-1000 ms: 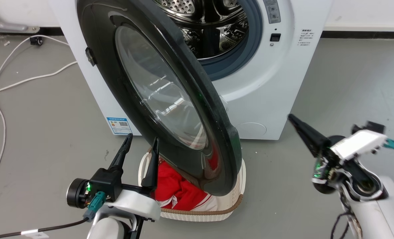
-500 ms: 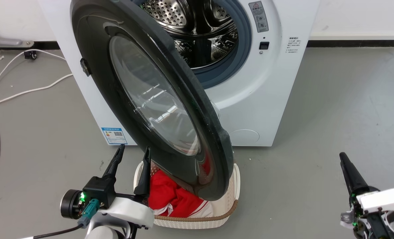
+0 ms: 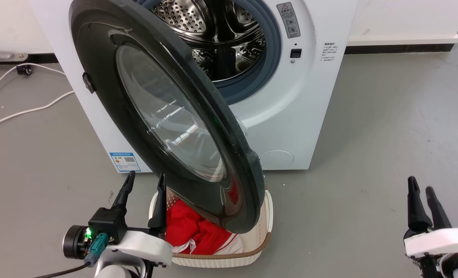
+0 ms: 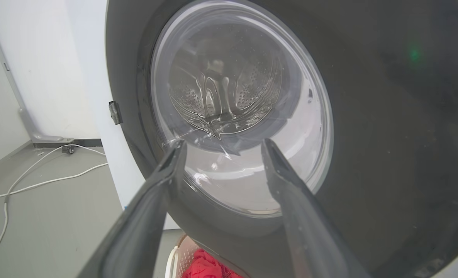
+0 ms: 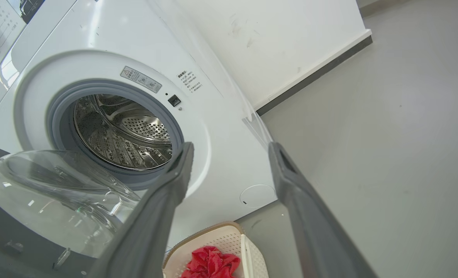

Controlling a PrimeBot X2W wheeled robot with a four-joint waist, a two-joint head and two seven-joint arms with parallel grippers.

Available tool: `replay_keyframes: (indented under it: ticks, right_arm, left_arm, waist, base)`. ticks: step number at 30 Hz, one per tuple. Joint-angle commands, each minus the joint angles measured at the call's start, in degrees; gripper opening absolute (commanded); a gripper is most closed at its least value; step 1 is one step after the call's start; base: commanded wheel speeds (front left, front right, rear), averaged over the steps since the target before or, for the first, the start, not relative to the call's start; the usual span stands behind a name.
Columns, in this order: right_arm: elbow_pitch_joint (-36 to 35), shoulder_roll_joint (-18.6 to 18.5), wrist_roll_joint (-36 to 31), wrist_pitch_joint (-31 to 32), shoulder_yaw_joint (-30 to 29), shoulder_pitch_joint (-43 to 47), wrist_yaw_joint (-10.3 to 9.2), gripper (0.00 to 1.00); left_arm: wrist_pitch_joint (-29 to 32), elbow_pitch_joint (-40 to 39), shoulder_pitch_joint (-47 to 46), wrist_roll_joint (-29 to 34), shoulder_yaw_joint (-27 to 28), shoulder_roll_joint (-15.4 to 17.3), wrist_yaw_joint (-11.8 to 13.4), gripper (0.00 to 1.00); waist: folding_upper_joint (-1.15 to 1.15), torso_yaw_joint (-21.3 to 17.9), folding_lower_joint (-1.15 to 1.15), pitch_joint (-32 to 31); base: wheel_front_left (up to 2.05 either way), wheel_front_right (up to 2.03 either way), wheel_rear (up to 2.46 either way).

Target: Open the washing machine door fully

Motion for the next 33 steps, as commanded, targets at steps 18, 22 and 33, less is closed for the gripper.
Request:
replay_keyframes:
  ticks: [18,22,33]
  right_arm:
    - [-20.3,7.7,-45.6,1.8,-3.9,7.1,-0.02,1.0]
    - [-23.0,8.5,-47.3,3.1,-3.0,9.6,-0.02,1.0]
    - [-23.8,9.1,-45.1,4.7,-3.1,11.3,-0.02,1.0]
  left_arm:
    - [-0.1,0.0,-0.1,0.8,1.3,-0.1,-0.3,1.0]
    - [-0.1,0.2,0.2,1.0,1.3,0.0,-0.3,1.0]
    - [-0.1,0.1,0.1,1.3,1.2,-0.1,-0.3,1.0]
  waist:
    - [0.0,-0.1,0.0,0.6]
    - [0.0,-0.2,0.0,0.2]
    - [0.0,-0.4,0.0,0.4]
  base:
    - [0.0,0.0,0.0]
    - [0.0,0.0,0.0]
    - [0.0,0.0,0.0]
